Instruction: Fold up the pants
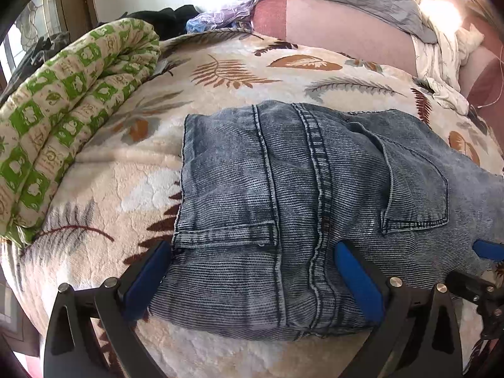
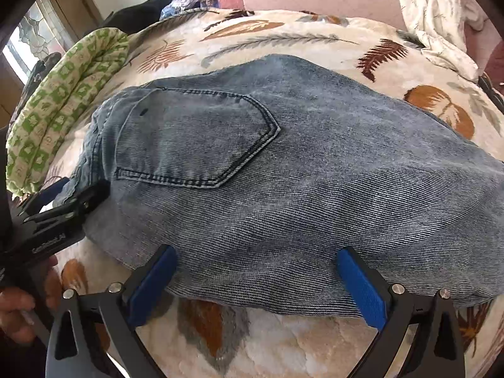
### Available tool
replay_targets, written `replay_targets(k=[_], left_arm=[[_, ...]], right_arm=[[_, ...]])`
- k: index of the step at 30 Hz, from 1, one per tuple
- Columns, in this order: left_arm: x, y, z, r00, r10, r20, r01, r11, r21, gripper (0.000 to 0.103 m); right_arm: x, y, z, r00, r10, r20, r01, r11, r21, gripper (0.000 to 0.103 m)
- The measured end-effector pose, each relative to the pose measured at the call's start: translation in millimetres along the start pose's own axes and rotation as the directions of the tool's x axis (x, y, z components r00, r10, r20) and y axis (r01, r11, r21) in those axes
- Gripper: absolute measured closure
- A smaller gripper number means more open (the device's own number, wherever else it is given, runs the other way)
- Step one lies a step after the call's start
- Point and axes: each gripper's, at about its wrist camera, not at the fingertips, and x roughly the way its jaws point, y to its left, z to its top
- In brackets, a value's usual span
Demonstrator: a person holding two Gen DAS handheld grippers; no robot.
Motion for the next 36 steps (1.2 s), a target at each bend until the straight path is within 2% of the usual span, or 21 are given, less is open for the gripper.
replay_targets(k=[3, 6, 10, 13, 17, 22, 25, 30, 36], left_arm=[[-10, 0, 3, 0.998, 0.025, 0.056, -0.026, 1.000, 0.011, 0.000], [-20, -5, 6, 0.993, 0.036, 0.113, -0.040, 0.999, 0.033, 0.000], [-31, -21, 5, 0.985, -0.045, 0.165, 0.029, 0.995, 0.094, 0.000], [-41, -38, 1, 0.973, -0.107, 0.204, 0.071, 0.981, 0.179, 0.000], [-48, -55, -2, 0.961, -0.170, 0.218, 0.113, 0.961, 0.252, 0.000], [-50, -65, -2, 0.940, -0.281, 0.196, 0.222, 0.935, 0.276, 0.000], [-44, -68, -1, 0.941, -0.287, 0.178, 0.235, 0.936, 0.264, 0.000], [-33, -65, 3, 0.952, -0.271, 0.143, 0.237, 0.947, 0.219, 0.000], [-27, -60, 4, 0.963, -0.231, 0.141, 0.203, 0.962, 0.185, 0.000]], right_arm=[[-8, -2, 3, 1.000, 0.018, -0.005, -0.018, 1.000, 0.006, 0.000], [-28, -6, 16, 0.998, 0.008, 0.057, -0.007, 1.000, -0.014, 0.000], [-49, -13, 49, 0.993, 0.021, 0.112, -0.020, 1.000, -0.012, 0.000], [-51, -15, 79, 0.990, 0.039, 0.132, -0.039, 0.999, -0.007, 0.000], [-37, -20, 123, 0.983, 0.123, 0.135, -0.125, 0.992, 0.008, 0.000], [-4, -27, 163, 0.971, 0.224, 0.079, -0.228, 0.973, 0.046, 0.000], [17, -32, 183, 0.968, 0.248, 0.041, -0.251, 0.966, 0.068, 0.002], [47, -36, 205, 0.959, 0.280, -0.035, -0.276, 0.957, 0.093, 0.014], [68, -33, 214, 0.966, 0.241, -0.099, -0.235, 0.970, 0.069, 0.027]])
